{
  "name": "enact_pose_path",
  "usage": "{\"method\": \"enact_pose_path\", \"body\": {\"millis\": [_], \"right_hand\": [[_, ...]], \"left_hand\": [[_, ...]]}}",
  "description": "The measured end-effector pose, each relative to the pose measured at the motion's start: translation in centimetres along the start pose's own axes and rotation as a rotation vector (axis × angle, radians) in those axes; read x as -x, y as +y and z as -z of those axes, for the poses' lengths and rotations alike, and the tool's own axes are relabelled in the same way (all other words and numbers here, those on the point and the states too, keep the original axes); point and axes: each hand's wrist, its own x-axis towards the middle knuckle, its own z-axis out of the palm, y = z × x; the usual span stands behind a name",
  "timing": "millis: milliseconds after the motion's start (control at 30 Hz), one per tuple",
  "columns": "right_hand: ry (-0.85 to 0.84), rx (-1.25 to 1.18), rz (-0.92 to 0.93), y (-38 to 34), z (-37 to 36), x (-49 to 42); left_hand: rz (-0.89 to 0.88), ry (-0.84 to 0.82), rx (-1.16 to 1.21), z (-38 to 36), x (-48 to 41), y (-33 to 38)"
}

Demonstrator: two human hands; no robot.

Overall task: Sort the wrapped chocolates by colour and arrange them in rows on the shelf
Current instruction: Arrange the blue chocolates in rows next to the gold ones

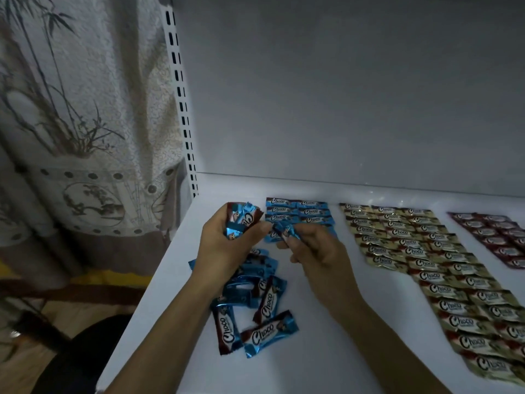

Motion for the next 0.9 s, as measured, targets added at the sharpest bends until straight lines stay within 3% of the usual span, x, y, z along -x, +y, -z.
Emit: {"method": "enact_pose_path", "body": {"millis": [133,267,600,767,900], "right_hand": [[-0.052,0.017,0.057,-0.4,-0.3,0.0],[0.011,0.003,0.023,-0.2,-0.3,0.0],[0.064,-0.079,-0.055,-0.3,0.2,0.2],[0.231,-0.283,-0.136,0.2,0.9,-0.3],[0.37,-0.098,-0.105,0.6,1.8,-0.6]], "left_hand": [[-0.02,-0.07,-0.154,0.0,0.1,-0.4],[-0.037,-0.063,-0.269,0.1,0.0,-1.2],[-0.048,-0.037,-0.203,-0.1,0.3,-0.7],[-0.091,0.037,-0.222,-0.1,0.7,-1.1],[-0.215,0.147,-0.385,0.9,0.7,-1.7]]}}
